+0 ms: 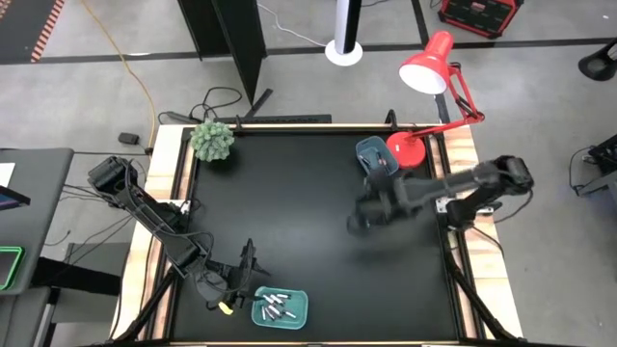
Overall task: Sort batteries
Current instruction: Put the black battery into the blue bin
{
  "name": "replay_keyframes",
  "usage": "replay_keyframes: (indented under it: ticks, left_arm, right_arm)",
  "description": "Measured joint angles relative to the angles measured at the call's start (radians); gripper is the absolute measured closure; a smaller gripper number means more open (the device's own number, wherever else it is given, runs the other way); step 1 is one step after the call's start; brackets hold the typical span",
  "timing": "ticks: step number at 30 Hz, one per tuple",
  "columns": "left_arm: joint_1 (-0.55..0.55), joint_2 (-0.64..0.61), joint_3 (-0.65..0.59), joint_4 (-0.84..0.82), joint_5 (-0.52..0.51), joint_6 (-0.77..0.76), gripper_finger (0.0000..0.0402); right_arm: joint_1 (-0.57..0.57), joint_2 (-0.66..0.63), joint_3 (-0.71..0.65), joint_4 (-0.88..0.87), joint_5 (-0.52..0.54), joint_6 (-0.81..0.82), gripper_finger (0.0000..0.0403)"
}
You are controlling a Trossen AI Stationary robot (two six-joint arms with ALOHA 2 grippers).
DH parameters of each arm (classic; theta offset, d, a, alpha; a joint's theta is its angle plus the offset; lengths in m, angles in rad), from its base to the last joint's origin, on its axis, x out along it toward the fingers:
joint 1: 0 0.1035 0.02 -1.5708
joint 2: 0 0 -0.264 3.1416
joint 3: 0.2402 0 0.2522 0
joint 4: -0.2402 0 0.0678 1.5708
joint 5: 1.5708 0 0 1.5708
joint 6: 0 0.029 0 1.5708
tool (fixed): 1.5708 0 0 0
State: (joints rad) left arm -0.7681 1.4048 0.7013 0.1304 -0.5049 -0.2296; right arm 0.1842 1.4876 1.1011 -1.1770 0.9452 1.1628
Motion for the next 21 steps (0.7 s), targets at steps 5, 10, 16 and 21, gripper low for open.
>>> replay_keyframes:
  ticks: [5,10,16,21]
  left_arm:
    - [0.000,0.000,0.000,0.000,0.000,-0.002,0.0110]
    - [0.000,0.000,0.000,0.000,0.000,-0.002,0.0110]
    - [0.000,0.000,0.000,-0.001,0.000,-0.002,0.0110]
    - [0.000,0.000,0.000,-0.007,0.000,-0.001,0.0110]
  right_arm:
    - [-0.292,0.000,0.000,0.072,-0.105,-0.186,0.0399]
    - [-0.469,0.005,0.000,0.185,-0.210,-0.373,0.0398]
    - [-0.565,0.007,-0.011,0.227,-0.266,-0.439,0.0357]
    - [-0.548,0.006,-0.011,0.245,-0.267,-0.480,0.0266]
